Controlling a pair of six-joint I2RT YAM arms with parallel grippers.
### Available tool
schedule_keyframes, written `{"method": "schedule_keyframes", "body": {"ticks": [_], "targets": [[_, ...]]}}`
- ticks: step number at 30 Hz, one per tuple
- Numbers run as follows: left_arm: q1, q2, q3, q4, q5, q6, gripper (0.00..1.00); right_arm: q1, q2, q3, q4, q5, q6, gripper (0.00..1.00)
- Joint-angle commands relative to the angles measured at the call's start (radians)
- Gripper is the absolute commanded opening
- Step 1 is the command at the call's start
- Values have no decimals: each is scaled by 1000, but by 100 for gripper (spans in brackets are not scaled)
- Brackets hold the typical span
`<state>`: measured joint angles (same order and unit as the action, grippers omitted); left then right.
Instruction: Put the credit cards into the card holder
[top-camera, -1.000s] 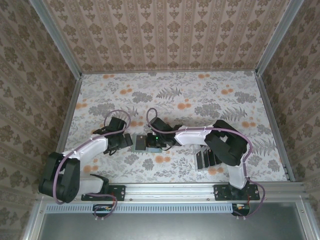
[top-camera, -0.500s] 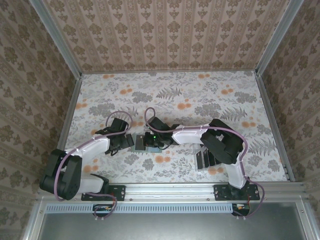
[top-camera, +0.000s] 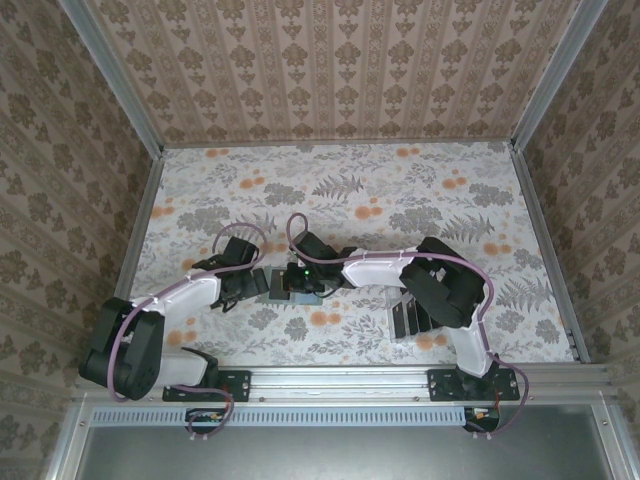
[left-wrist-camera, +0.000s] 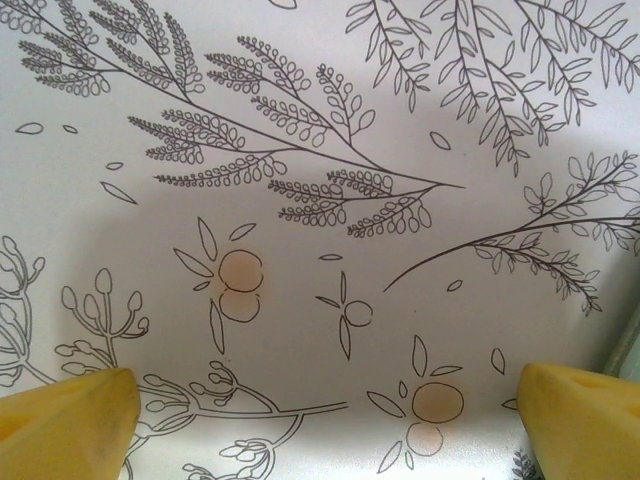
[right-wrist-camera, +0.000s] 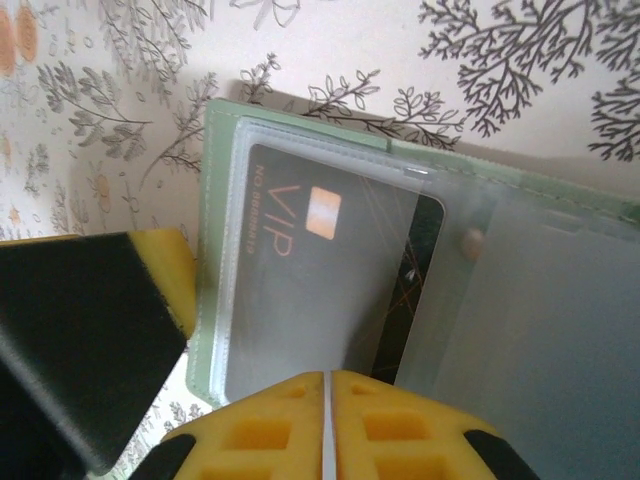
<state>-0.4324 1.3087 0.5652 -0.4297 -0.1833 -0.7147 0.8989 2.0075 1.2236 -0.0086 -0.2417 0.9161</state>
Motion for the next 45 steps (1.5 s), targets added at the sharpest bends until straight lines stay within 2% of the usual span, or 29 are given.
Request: {"method": "schedule_keyframes", "body": {"ticks": [1, 3, 6, 14, 17, 28, 34, 45], "targets": [[-11, -22, 12, -26, 29, -5, 100, -8, -116, -20, -55, 32, -45, 18], [-11, -49, 27, -43, 20, 7, 100, -15, -157, -29, -117, 72, -82, 30], [-12, -87, 47, -65, 16, 26, 100, -26, -186, -26, -208, 126, -137, 39], [-16, -173, 68, -91, 36, 42, 100, -35, -160, 24, -317, 185, -221, 40], [-48, -172, 68, -89, 49, 41, 100, -41, -139, 35, -320, 190, -223, 40], [-66, -144, 55, -60, 63, 23, 100, -63, -51, 36, -292, 171, -213, 40], [-80, -135, 45, -45, 63, 27, 100, -77, -20, 13, -242, 117, -188, 47], [-132, -173, -18, 25, 66, 35, 100, -101, -1, -52, -57, -41, -69, 47]]}}
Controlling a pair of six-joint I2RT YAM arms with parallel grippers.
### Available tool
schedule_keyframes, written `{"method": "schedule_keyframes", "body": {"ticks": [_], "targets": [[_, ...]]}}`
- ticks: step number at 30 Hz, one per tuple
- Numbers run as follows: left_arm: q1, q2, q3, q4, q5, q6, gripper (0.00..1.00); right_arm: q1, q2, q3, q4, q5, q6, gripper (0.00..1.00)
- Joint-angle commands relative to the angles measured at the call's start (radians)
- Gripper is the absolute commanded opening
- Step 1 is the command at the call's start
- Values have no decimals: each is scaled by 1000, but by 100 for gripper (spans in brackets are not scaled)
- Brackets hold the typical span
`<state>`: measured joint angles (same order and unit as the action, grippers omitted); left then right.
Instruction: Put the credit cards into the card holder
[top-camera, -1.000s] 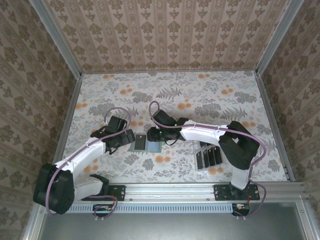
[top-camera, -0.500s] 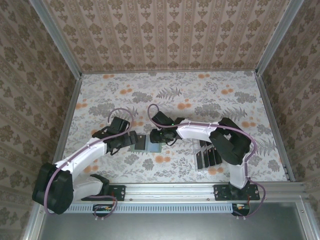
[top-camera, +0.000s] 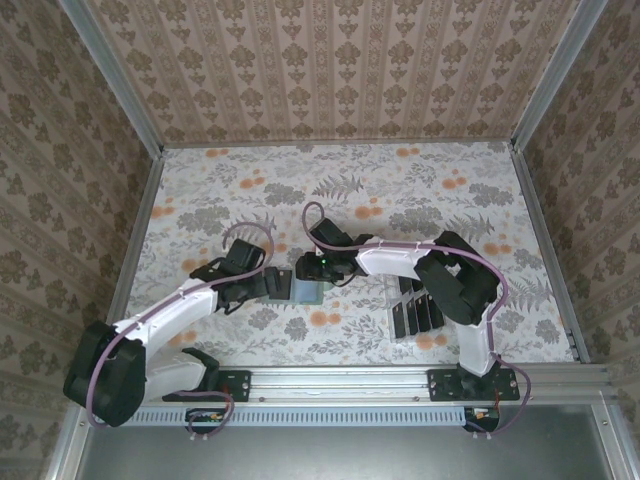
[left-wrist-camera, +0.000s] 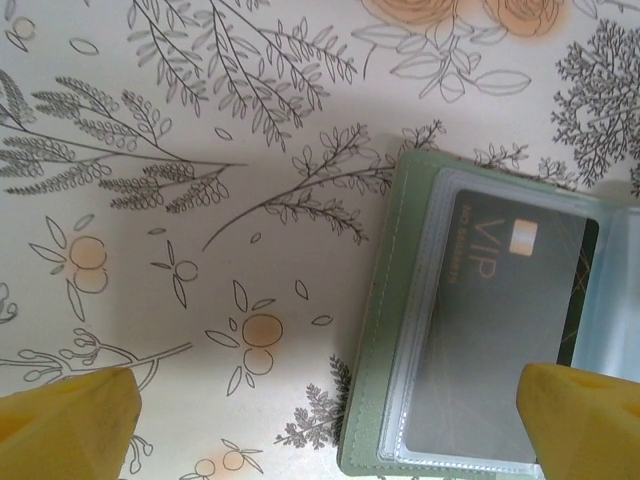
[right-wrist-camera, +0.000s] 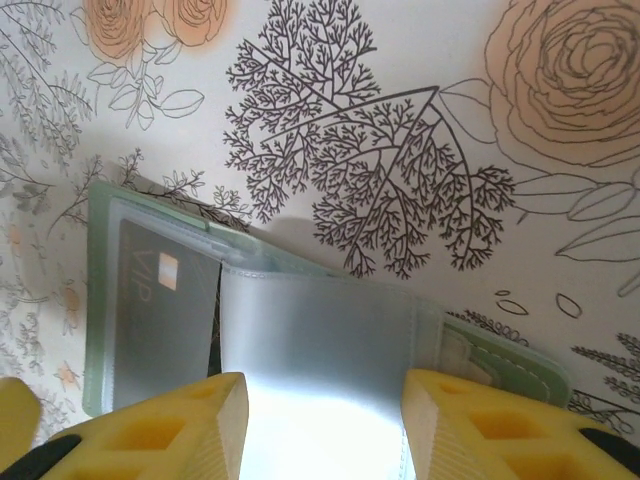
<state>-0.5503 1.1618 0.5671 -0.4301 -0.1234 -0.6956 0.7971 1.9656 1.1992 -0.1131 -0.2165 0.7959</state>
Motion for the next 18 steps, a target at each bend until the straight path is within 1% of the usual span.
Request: {"method": "schedule_keyframes", "body": {"ticks": [1, 7, 18], "targets": [[-21, -31, -24, 32, 7, 18, 100, 0, 42, -29, 59, -75, 60, 47], [-58, -68, -56, 74, 1, 27, 100, 0, 51, -32, 125, -124, 108, 47], [-118, -158, -134, 143, -13, 39, 100, 0, 71, -42, 200, -155, 166, 47]]}}
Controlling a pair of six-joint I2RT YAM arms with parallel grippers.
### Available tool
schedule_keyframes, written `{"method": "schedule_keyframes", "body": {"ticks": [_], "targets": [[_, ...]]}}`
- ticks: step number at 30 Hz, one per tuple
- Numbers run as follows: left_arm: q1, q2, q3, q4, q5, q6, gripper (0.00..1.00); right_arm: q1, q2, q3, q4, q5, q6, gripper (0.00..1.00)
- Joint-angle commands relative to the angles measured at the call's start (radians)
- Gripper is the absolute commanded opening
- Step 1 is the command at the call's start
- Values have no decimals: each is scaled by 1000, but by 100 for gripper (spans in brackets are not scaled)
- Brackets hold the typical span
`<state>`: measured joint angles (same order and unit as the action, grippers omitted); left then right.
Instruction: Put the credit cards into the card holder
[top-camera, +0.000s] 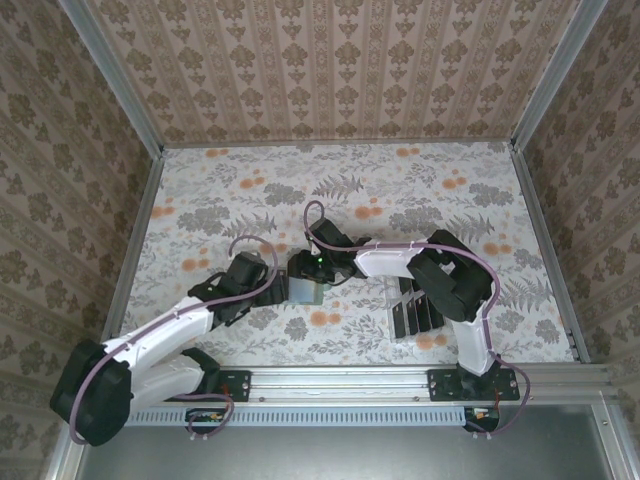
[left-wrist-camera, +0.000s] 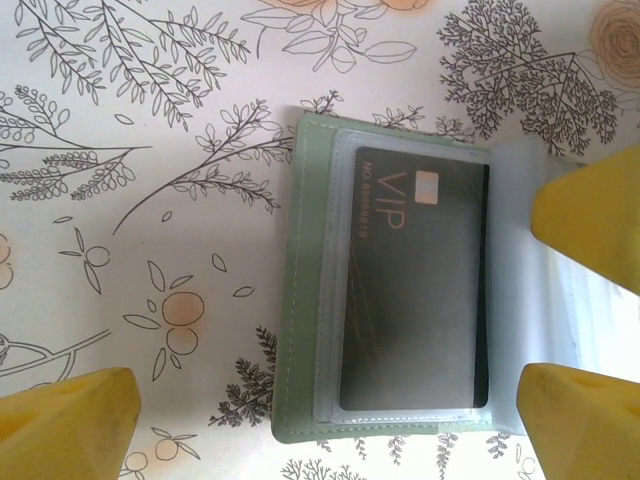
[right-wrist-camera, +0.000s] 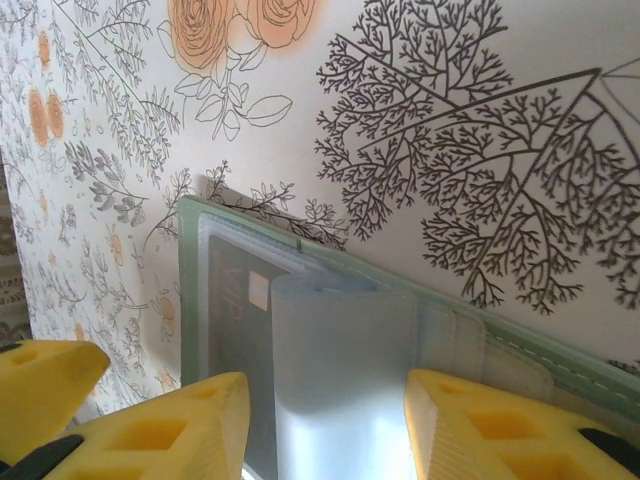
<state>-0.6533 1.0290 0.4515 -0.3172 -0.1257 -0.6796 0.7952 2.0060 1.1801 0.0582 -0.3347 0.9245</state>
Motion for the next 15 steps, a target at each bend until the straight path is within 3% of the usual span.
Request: {"method": "schedule_keyframes", "body": {"ticks": [1, 15], "targets": [[-23, -32, -24, 36, -14, 25, 100, 2, 33, -23, 37, -41, 44, 47], [-83, 14, -18, 78, -57, 44, 100, 2, 51, -30, 92, -60, 87, 47]]}}
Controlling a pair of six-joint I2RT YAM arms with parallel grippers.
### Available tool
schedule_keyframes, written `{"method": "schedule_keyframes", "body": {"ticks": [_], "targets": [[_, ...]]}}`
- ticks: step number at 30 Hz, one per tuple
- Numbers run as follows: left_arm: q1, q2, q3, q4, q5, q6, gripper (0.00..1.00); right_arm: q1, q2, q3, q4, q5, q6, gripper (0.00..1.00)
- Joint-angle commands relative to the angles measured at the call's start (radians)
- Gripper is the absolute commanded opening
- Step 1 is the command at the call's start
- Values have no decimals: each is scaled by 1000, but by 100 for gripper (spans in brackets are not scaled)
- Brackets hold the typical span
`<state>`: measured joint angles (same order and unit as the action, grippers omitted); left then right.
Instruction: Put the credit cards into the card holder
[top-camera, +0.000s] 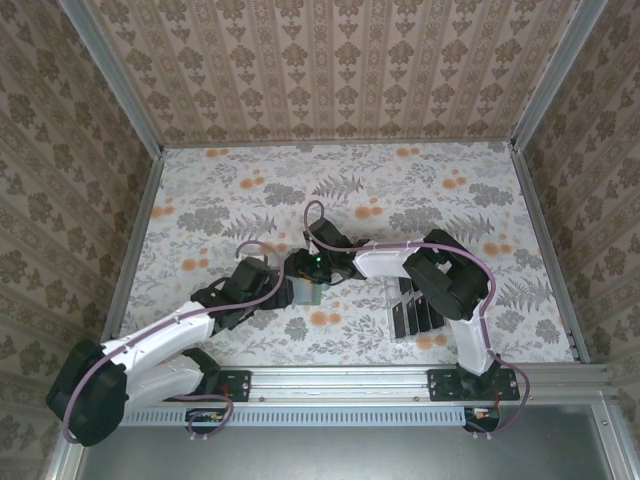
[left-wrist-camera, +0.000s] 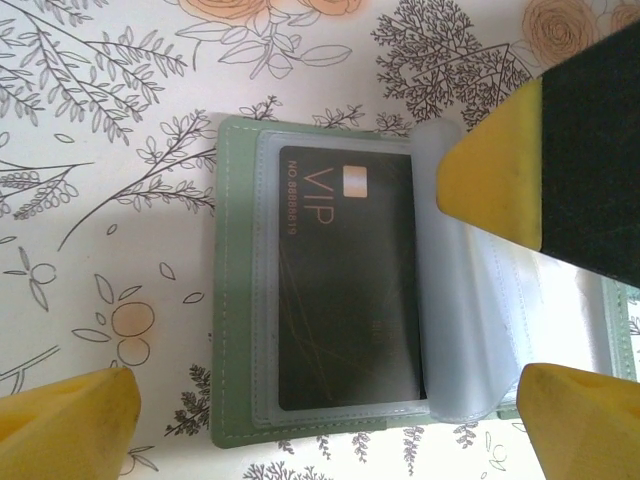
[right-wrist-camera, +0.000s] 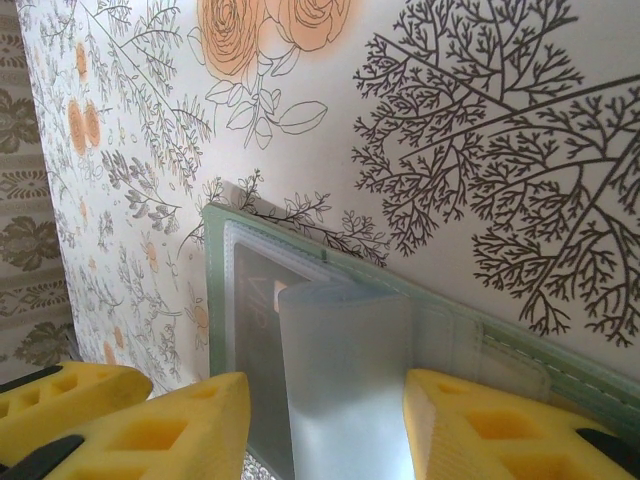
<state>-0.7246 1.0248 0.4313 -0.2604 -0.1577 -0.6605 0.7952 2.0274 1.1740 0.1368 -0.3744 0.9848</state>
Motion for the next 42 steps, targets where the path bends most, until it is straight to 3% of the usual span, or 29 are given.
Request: {"method": "schedule_keyframes", "body": {"ticks": [1, 21, 42], "targets": [[-16, 28, 7, 25, -28, 27, 100, 2, 28, -24, 20, -24, 31, 46], [-52, 197, 51, 74, -108, 32, 100, 2, 27, -27, 46, -34, 50, 46], [-45, 185, -2, 43, -179, -23, 94, -23, -140, -135, 36, 55, 33, 47]]}}
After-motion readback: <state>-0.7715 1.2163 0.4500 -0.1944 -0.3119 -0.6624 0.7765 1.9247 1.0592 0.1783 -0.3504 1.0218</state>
